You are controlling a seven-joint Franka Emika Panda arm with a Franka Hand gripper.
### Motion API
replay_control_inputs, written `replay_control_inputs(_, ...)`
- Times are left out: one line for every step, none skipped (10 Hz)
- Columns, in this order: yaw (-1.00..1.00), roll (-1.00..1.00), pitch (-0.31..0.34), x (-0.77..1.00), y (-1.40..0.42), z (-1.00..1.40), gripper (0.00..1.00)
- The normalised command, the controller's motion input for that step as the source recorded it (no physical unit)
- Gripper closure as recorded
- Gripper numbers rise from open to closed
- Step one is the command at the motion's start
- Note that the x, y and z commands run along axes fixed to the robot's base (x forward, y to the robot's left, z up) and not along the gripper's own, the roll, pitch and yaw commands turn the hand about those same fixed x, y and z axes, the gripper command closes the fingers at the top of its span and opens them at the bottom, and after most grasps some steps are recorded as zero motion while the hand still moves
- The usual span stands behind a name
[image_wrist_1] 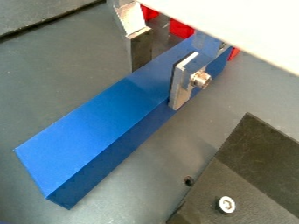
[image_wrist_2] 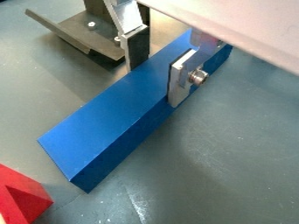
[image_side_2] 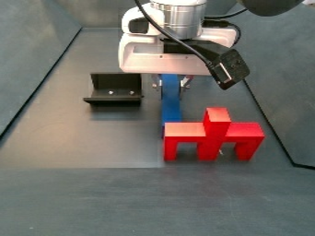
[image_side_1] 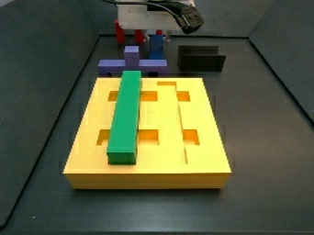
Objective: Pick up the blue object. Move up. Move to above the board. Insert the blue object.
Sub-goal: Pick up the blue object.
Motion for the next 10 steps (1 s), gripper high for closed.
replay_control_inputs(0.0,0.0,0.0,0.0,0.0,0.0,1.0)
replay_control_inputs(0.0,0.0,0.0,0.0,0.0,0.0,1.0)
replay_control_inputs(0.0,0.0,0.0,0.0,0.0,0.0,1.0)
replay_control_inputs(0.0,0.0,0.0,0.0,0.0,0.0,1.0)
replay_control_inputs(0.0,0.0,0.0,0.0,0.0,0.0,1.0)
replay_control_inputs(0.0,0.0,0.0,0.0,0.0,0.0,1.0)
replay_control_inputs(0.0,0.0,0.0,0.0,0.0,0.0,1.0)
replay_control_inputs(0.0,0.0,0.0,0.0,0.0,0.0,1.0)
replay_control_inputs(0.0,0.0,0.0,0.0,0.0,0.0,1.0)
replay_control_inputs(0.0,0.0,0.0,0.0,0.0,0.0,1.0)
